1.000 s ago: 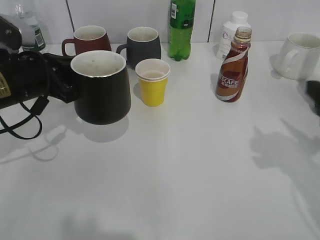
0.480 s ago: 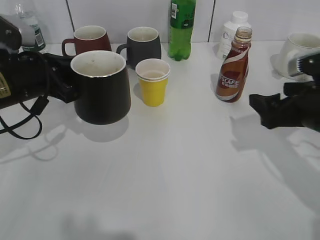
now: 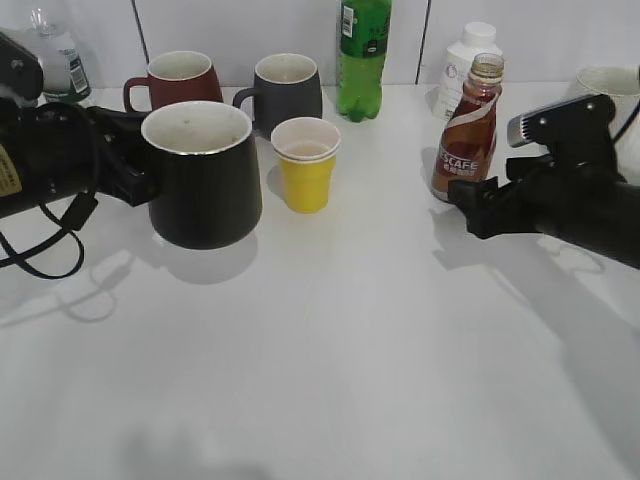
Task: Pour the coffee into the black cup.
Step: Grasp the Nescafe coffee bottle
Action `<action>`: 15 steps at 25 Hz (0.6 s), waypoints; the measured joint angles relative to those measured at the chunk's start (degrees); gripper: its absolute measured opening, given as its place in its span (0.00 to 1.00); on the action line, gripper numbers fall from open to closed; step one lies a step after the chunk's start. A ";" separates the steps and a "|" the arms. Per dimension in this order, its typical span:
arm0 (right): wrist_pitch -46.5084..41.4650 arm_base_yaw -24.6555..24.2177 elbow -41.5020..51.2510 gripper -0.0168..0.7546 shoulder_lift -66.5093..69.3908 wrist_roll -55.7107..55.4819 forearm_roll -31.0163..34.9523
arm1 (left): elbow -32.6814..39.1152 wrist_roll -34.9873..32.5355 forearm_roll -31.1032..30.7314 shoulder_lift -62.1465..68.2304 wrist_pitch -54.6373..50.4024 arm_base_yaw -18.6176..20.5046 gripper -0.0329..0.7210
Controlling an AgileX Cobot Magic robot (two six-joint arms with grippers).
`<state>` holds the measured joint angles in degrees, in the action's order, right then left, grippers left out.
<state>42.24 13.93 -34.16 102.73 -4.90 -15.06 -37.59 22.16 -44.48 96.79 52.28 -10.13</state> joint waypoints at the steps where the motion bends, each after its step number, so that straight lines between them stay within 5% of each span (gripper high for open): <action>1: 0.31 0.00 -0.69 0.87 1.20 0.00 0.00 | 0.00 0.00 0.00 0.00 0.00 0.00 0.09; 15: 7.23 0.00 -11.91 0.84 13.10 -1.84 0.05 | 0.00 0.25 -0.17 0.00 0.00 0.00 0.09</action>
<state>49.47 13.93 -46.07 115.83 -6.74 -15.01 -37.59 22.41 -44.65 96.79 52.28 -10.13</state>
